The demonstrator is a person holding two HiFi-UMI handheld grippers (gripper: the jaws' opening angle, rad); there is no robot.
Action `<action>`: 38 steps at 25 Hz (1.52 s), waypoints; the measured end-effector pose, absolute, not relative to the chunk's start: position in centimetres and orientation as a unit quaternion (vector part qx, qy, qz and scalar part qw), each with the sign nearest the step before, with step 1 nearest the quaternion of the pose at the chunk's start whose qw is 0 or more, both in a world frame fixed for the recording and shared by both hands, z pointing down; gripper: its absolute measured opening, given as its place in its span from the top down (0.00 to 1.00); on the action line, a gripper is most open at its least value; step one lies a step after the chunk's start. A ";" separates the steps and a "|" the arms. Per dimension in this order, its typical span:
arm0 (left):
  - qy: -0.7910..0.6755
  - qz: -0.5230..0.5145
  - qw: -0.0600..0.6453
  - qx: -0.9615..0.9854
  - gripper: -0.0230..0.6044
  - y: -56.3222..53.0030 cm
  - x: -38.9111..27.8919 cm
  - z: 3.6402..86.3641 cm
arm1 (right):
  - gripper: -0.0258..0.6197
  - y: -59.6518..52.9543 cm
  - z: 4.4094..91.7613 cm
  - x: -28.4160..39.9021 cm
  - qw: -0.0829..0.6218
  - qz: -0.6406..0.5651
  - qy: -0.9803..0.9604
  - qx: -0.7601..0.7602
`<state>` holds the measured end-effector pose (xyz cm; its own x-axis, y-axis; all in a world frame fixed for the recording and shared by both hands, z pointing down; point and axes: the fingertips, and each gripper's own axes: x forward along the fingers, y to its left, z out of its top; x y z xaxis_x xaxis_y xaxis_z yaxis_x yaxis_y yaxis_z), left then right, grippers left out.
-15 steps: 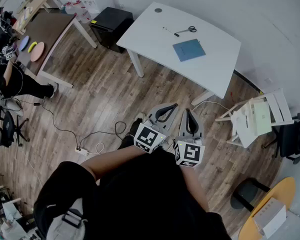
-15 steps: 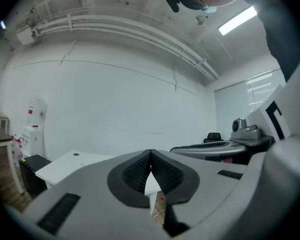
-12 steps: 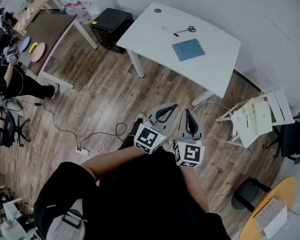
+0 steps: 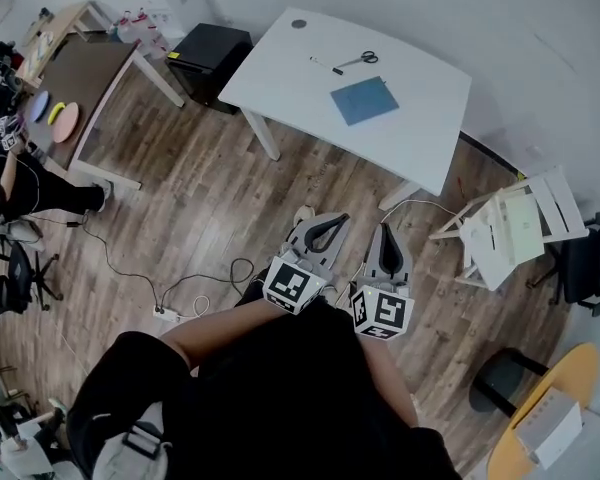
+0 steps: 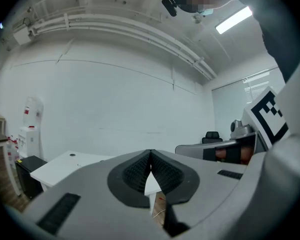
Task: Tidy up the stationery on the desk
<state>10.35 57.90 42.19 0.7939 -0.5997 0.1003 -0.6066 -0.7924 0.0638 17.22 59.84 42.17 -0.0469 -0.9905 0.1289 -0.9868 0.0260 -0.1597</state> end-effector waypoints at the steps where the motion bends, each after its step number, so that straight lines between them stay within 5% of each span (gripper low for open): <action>1: -0.319 0.037 0.049 0.946 0.94 57.3 10.4 42.4 | 0.91 59.5 42.6 17.2 0.006 -0.107 0.717 -0.689; 38: -0.265 0.082 0.121 0.953 0.94 19.6 8.7 49.7 | 0.91 22.9 47.3 19.8 -0.085 -0.137 0.694 -0.702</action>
<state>8.75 19.56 49.71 0.8455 -0.4861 0.2211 -0.5259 -0.8297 0.1872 19.76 22.91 47.29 -0.0004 -0.9508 0.3099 -0.9973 -0.0226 -0.0706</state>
